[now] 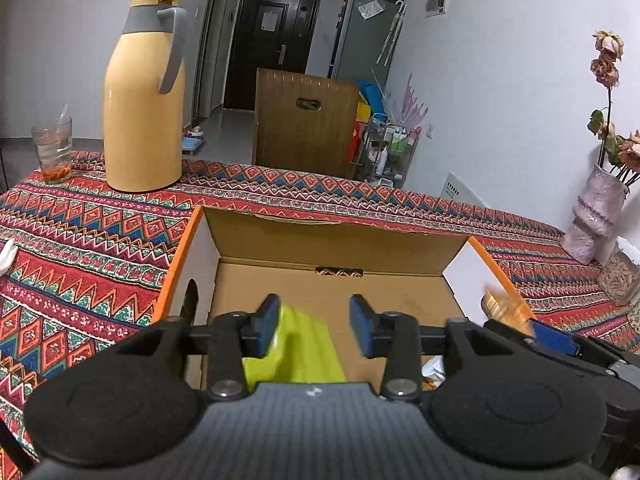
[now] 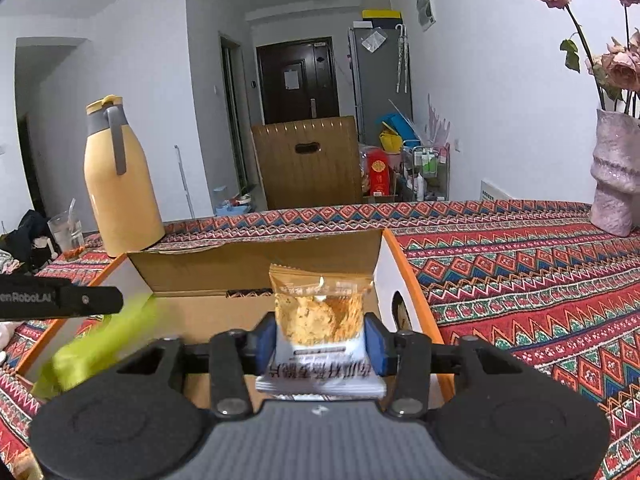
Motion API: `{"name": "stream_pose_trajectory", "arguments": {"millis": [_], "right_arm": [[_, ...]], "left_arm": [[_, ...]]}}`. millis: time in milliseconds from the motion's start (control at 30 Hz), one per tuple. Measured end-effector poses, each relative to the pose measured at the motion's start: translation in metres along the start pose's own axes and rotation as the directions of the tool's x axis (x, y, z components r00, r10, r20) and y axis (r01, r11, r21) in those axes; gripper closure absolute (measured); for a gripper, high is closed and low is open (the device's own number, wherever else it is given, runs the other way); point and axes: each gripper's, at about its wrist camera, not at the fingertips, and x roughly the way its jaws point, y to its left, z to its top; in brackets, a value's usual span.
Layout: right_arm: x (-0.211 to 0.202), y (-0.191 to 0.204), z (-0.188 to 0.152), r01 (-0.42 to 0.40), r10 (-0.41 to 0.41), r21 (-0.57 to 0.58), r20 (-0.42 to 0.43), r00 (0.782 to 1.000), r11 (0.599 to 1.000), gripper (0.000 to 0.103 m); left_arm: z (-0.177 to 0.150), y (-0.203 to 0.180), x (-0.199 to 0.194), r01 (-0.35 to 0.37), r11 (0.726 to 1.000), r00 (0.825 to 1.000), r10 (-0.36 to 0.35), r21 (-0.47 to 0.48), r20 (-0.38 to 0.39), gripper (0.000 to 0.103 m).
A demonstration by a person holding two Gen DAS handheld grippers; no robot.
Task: Organize snacks
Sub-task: 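Carry both packets over the box and open both grippers, then withdraw both grippers from the box back to the snack pile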
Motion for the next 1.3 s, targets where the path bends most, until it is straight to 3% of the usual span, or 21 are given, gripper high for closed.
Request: {"name": "stream_pose_trajectory", "arguments": {"millis": [33,67,100,167,233,533,1000,1300], "right_arm": [[-0.001,-0.001,0.000,0.000,0.000,0.005,0.001,1.000,1.000,0.034],[-0.002,-0.002,0.000,0.004,-0.004,0.010,0.006,1.000,1.000,0.019],[-0.004,-0.003,-0.001,0.009,-0.009,0.013,0.014,1.000,1.000,0.010],[-0.009,-0.006,-0.001,0.013,-0.013,0.023,0.033,0.999,1.000,0.004],[-0.012,-0.009,0.000,0.012,-0.013,0.040,0.041,0.999,0.999,0.000],[-0.022,-0.011,-0.001,0.039,-0.044,0.059,0.071,0.997,0.997,0.000],[-0.054,-0.007,0.003,0.020,-0.027,0.052,0.149,0.988,0.998,0.000],[-0.083,0.006,0.008,0.020,-0.020,0.003,0.212,0.977,1.000,0.000]], "left_arm": [[0.000,-0.001,-0.001,-0.005,1.000,1.000,0.005,0.001,0.007,0.041],[-0.001,-0.002,-0.003,-0.015,1.000,1.000,0.015,0.007,0.019,0.028],[-0.001,-0.003,-0.005,-0.028,1.000,0.999,0.027,0.011,0.032,0.023],[-0.002,-0.003,-0.010,-0.039,0.999,0.998,0.038,0.008,0.054,0.007],[-0.001,-0.001,-0.013,-0.049,0.999,0.996,0.049,-0.003,0.070,0.000],[-0.001,0.002,-0.021,-0.043,0.999,0.996,0.045,-0.023,0.082,0.000],[0.000,-0.007,-0.044,-0.045,0.999,0.992,0.045,-0.008,0.117,0.000],[0.000,-0.011,-0.077,-0.070,0.997,0.987,0.067,0.016,0.149,0.000]]}}
